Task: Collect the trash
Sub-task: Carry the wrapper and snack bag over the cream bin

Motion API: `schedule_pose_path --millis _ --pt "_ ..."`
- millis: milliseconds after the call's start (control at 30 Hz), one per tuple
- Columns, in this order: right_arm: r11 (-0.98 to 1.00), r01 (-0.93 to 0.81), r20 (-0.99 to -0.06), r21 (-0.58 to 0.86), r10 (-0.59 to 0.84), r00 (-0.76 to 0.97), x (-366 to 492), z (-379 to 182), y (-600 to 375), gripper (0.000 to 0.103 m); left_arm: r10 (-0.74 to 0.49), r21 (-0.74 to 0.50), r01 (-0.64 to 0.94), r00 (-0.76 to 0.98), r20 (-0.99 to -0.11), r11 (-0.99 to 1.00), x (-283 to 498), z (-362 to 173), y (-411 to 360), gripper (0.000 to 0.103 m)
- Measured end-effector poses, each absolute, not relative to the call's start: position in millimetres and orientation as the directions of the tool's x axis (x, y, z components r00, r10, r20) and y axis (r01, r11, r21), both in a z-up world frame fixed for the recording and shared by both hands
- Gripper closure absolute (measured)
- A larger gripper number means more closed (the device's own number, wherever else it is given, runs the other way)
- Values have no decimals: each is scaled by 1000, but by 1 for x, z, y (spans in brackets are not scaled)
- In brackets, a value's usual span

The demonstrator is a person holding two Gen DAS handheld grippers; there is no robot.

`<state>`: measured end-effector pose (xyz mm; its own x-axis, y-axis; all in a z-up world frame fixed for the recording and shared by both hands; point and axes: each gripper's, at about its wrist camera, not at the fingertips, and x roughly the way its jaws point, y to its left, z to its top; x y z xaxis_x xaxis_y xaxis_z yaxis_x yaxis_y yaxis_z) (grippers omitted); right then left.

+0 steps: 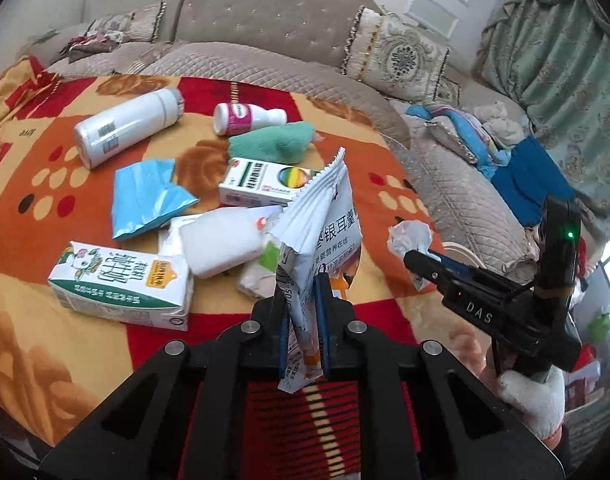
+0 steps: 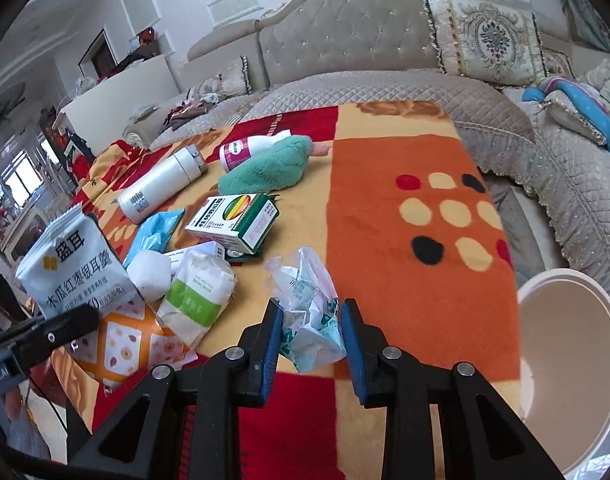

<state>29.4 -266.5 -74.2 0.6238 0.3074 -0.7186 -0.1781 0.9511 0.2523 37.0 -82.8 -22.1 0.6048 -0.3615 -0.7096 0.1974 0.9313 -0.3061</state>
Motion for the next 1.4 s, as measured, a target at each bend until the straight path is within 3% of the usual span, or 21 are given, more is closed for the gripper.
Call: schedule_pose_path --millis 567,1400 --pt "965 -88 -713 247 242 658 -6 -69 -316 74 -395 -263 302 581 -711 916 44 -15 -150 94" --pt "969 82 -725 231 115 679 -46 -72 -399 74 -492 -295 432 470 -733 852 58 -25 -245 94"
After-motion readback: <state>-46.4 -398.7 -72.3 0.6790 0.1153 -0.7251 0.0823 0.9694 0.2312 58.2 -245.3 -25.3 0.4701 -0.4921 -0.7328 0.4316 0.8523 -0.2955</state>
